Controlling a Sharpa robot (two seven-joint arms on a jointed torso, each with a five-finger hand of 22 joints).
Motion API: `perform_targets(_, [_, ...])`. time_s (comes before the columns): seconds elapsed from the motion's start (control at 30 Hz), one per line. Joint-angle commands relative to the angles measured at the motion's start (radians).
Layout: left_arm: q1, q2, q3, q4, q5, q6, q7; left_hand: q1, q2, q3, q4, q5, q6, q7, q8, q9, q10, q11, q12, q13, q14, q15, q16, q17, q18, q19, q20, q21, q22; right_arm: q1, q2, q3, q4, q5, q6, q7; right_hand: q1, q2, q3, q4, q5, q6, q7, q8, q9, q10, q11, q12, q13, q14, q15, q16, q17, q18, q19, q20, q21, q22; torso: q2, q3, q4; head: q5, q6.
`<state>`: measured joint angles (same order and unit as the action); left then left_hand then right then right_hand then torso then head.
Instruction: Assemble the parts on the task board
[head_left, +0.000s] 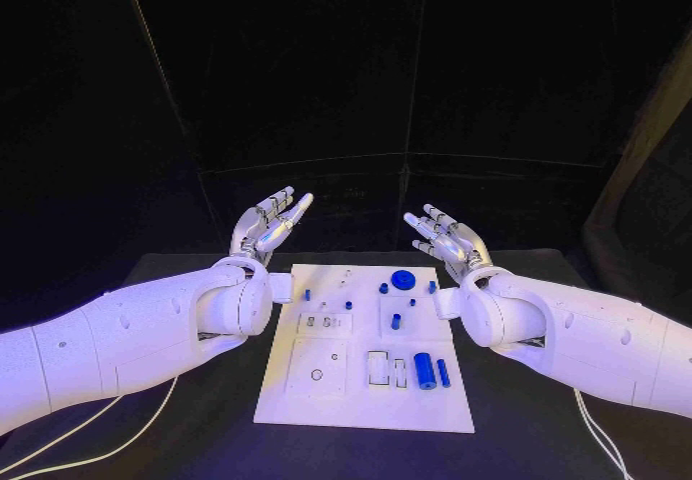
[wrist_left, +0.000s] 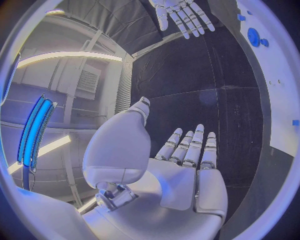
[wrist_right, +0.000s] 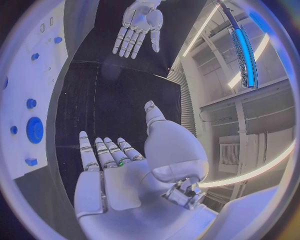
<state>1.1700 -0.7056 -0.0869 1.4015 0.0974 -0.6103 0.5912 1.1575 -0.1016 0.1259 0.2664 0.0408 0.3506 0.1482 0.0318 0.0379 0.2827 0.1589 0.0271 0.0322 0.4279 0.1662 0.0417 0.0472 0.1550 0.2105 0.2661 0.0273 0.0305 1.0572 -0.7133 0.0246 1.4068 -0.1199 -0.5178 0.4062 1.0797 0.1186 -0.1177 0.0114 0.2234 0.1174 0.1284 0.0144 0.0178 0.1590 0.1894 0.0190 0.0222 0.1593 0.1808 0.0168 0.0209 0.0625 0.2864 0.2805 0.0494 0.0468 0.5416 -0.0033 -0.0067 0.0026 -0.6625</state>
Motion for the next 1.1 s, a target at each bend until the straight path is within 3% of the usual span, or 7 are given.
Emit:
perform_targets(0.03, [0.002,0.001,0.000,-0.001,0.031,0.061,0.055,0.044,-0.004,0.003,0.016,0.007,0.019,0.050,0.008,0.002,0.020,0.006,0.007,0.003,0.021,0.006,0.006,0.003,0.020,0.007,0.014,0.006,0.002,0.003,0.008,0.004,-0.019,-0.101,0.172,-0.067,0.058,0.007,-0.005,-0.014,0.028,0.031,0.112,0.008,0.005,0.028,0.017,0.007,0.004,0.025,0.015,0.008,0.004,0.020,0.018,0.010,0.010,0.004,0.000,-0.0003,-0.0003,0.000,0.000])
perform_targets(0.23, [0.002,0.001,0.000,-0.001,0.031,0.061,0.055,0.051,-0.003,0.003,0.018,0.007,0.028,0.057,0.009,0.003,0.031,0.013,0.009,0.004,0.043,0.011,0.010,0.006,0.022,0.021,0.020,0.009,0.005,0.005,0.017,0.007,-0.039,-0.126,0.219,-0.086,0.141,0.002,0.010,-0.083,0.054,0.196,0.145,0.037,0.023,0.233,0.053,0.038,0.022,0.256,0.046,0.045,0.025,0.041,0.165,0.011,0.069,0.034,0.000,-0.0003,-0.0003,0.000,0.000])
perform_targets(0.37, [0.002,-0.010,0.000,-0.015,0.049,0.084,0.059,0.065,0.008,0.004,0.015,0.007,0.080,0.082,0.019,0.009,0.103,0.038,0.020,0.011,0.209,0.025,0.048,0.026,0.018,0.115,0.027,0.037,0.020,0.005,0.007,0.007,-0.078,-0.255,0.112,-0.018,0.204,0.002,0.028,-0.136,0.049,0.432,0.136,0.087,0.048,0.562,0.048,0.102,0.046,0.574,0.035,0.110,0.045,0.081,0.356,0.009,0.154,0.071,-0.002,-0.0008,-0.0007,-0.001,-0.001])
perform_targets(0.47, [0.002,-0.018,0.000,-0.014,0.050,0.102,0.060,0.084,0.026,0.006,0.000,0.007,0.234,0.107,0.054,0.028,0.336,0.071,0.072,0.035,0.377,0.028,0.108,0.048,0.010,0.400,0.018,0.126,0.067,0.005,0.005,0.007,-0.092,-0.312,0.100,-0.015,0.241,0.006,0.045,-0.170,0.027,0.610,0.119,0.125,0.063,0.706,0.020,0.130,0.049,0.717,0.003,0.140,0.050,0.113,0.443,0.006,0.202,0.086,-0.003,0.0004,-0.0016,0.000,0.000])
perform_targets(0.53, [0.002,-0.029,0.000,-0.009,0.047,0.114,0.060,0.099,0.034,0.003,-0.022,0.009,0.380,0.108,0.089,0.044,0.532,0.055,0.120,0.053,0.468,0.017,0.143,0.058,0.025,0.522,0.019,0.178,0.086,0.005,0.002,0.008,-0.101,-0.365,0.096,-0.018,0.260,0.011,0.058,-0.192,0.015,0.708,0.108,0.141,0.067,0.760,0.005,0.135,0.046,0.775,-0.015,0.148,0.048,0.122,0.485,0.000,0.224,0.091,0.000,-0.0009,-0.0018,-0.001,0.001])
perform_targets(0.8, [0.004,-0.095,0.000,0.061,-0.035,0.158,0.046,0.166,0.047,-0.012,-0.112,0.008,0.573,0.054,0.124,0.050,0.739,-0.006,0.156,0.046,0.705,-0.060,0.213,0.097,0.031,0.726,-0.042,0.244,0.099,0.031,-0.007,0.009,-0.124,-0.636,0.116,-0.068,0.263,0.017,0.110,-0.280,-0.019,0.846,0.076,0.115,0.048,0.914,-0.039,0.095,0.039,0.995,-0.082,0.161,0.052,0.120,0.652,-0.074,0.339,0.132,0.036,-0.0044,-0.0001,-0.007,0.016])
perform_targets(1.1, [0.008,-0.161,0.000,0.178,-0.080,0.186,0.017,0.179,0.051,-0.029,-0.151,0.008,0.612,0.053,0.114,0.038,0.789,-0.013,0.130,0.035,0.752,-0.072,0.204,0.120,0.030,0.774,-0.057,0.241,0.088,0.098,0.003,0.010,-0.144,-1.066,0.183,-0.238,0.278,-0.024,0.147,-0.301,-0.012,0.923,0.044,0.085,0.049,1.029,-0.086,0.051,0.041,1.258,-0.159,0.229,0.112,0.121,0.765,-0.155,0.558,0.254,0.081,-0.0004,0.0149,-0.022,0.031])
